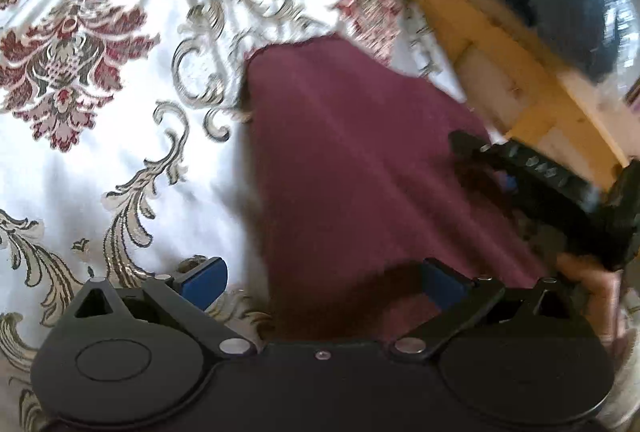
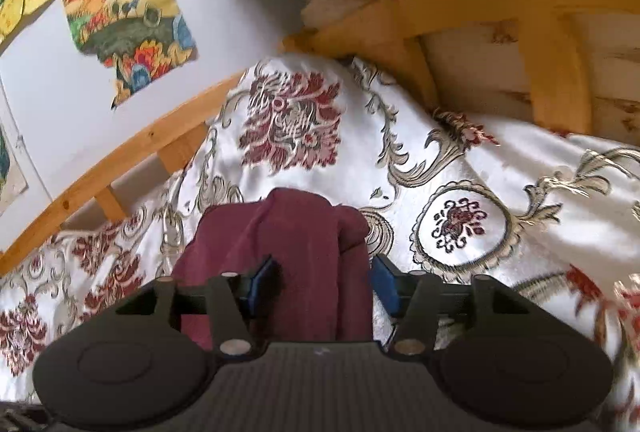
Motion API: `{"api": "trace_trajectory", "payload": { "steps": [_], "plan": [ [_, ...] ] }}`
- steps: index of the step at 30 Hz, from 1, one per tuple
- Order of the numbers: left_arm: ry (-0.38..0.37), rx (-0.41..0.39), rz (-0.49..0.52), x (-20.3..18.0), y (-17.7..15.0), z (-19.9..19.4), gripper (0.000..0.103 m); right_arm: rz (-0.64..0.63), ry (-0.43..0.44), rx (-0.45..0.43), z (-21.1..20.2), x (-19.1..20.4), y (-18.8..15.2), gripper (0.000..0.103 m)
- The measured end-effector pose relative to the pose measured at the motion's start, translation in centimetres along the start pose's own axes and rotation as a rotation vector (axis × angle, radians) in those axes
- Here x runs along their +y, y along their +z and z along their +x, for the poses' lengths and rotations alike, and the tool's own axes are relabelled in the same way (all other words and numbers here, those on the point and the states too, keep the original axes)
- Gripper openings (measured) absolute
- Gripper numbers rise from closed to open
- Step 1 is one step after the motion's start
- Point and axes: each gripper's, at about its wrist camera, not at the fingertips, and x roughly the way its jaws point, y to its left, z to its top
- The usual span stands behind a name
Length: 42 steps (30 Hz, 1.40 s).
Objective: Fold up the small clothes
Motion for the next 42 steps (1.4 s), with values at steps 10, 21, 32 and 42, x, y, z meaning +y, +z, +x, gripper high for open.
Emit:
{"api": "trace_trajectory", "payload": {
  "steps": [10, 21, 32, 42],
  "plan": [
    [-0.019, 0.069, -0.037, 1.2, 1.0, 2.0, 0.102, 0.012, 0.07, 0.031, 0.9, -0.8, 0.2, 0.082],
    [-0.017, 0.08, -0.026, 1.2, 1.2, 2.1, 0.102, 0.002, 0.038, 0.003, 1.0, -0.2, -0.1, 0.087],
    [-0.024, 0.09, 0.03, 0.8, 2.0, 2.0, 0.102, -0.041, 0.176, 0.06, 2.3, -0.5, 0.2, 0.103],
    [-0.166, 0.158, -0.032, 1.6, 1.2, 2.3, 0.102, 0.012, 0.141, 0.08, 2.7, -0.2, 0.4, 0.102]
  ]
}}
